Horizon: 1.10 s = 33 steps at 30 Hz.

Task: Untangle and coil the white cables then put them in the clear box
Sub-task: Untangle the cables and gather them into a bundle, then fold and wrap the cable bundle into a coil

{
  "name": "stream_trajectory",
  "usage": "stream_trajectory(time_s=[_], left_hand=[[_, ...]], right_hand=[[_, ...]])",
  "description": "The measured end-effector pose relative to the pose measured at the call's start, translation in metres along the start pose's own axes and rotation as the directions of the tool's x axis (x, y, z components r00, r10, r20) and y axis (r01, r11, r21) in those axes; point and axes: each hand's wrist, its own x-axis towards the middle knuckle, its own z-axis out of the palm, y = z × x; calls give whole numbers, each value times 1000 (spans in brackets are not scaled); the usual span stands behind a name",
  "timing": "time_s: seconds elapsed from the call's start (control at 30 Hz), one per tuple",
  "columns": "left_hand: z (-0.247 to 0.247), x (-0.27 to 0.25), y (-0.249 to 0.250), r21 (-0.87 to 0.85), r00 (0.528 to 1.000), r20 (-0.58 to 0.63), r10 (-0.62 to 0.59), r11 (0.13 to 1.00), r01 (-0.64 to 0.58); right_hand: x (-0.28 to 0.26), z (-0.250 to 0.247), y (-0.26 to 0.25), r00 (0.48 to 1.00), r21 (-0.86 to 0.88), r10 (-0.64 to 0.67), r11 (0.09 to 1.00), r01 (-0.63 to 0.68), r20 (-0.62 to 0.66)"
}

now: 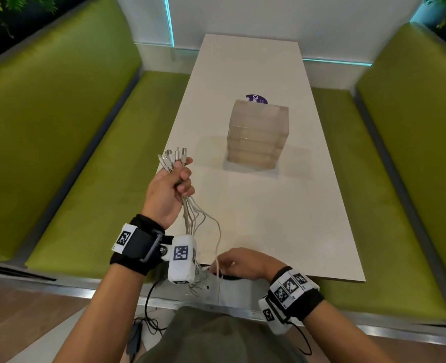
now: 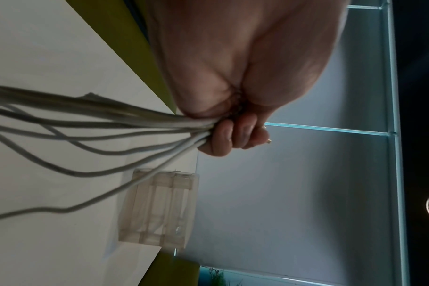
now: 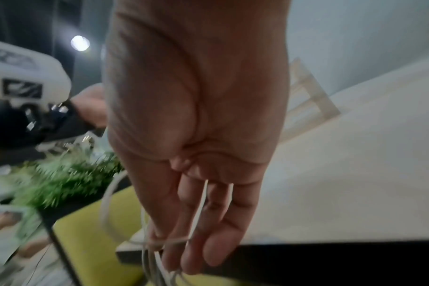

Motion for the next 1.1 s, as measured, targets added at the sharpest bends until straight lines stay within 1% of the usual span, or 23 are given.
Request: stream_trajectory(time_s=[0.07,0.1,0.2,0.23,0.3,0.33,0.4,0.47,0.53,0.6,0.7,0.73,0.8,0.83,0.9,0.93,0.97,1.0,1.03,1.07,1.1], left_hand=[[1,0,-1,5,1000,4,-2,1000,2],[1,1,-2,8,1000,6,-2,1000,2],[1,2,-3,22,1000,11,1,1000,-1],[0,3,-3,22,1000,11,2,1000,-2],[0,3,-3,17,1000,15,4,1000,-4],[0,4,-3,18,1000,17,4,1000,-4],[2,4,-3,29,1000,23,2,1000,-3],[3,3,-6,45,999,31,-12,999,11],[5,0,-11,73,998,43,-34,997,30],[9,-4,-16,110,997,59,-57,993,50],[16,-10,-22,127,992,87,-93,989,82],[20,-11,-23,126,989,101,-106,988,93],[35,-14,-23,139,979,145,-141,983,120],[44,-16,-22,162,971,178,-157,978,129],[64,-19,-20,241,951,258,-171,964,108],[73,-19,-19,287,941,291,-173,954,87],[81,-19,-18,330,932,317,-179,942,69],[87,-20,-18,368,924,334,-186,928,54],[92,-19,-18,401,920,342,-193,915,42],[94,-19,-19,436,917,349,-194,900,25],[94,-18,-22,473,918,349,-189,881,1]], right_hand=[[2,9,-2,993,-54,44,998,-38,112],[3,13,-3,984,-47,72,997,-65,165],[3,22,-1,931,95,156,976,-197,330],[2,22,0,906,93,178,969,-229,384],[1,24,7,872,23,226,965,-262,433],[1,26,11,872,-7,248,963,-270,422],[-1,30,20,894,-44,279,958,-282,350],[-3,34,24,923,-50,284,959,-281,261],[-7,34,22,944,17,270,961,-278,188],[-16,23,16,960,109,259,957,-270,105],[-34,-15,12,949,222,312,930,-293,-52],[-41,-31,11,942,248,315,927,-280,-117],[-54,-61,3,937,272,247,946,-178,-248],[-59,-75,-5,940,304,189,948,-98,-285],[-66,-97,-29,949,430,38,897,106,-313],[-68,-105,-41,941,465,-43,861,205,-336],[-71,-111,-52,922,484,-103,826,288,-373],[-75,-118,-60,895,510,-134,782,359,-425],[-78,-122,-67,867,532,-131,742,407,-480],[-79,-126,-71,842,546,-115,713,439,-527],[-79,-129,-73,827,550,-93,705,447,-554]])
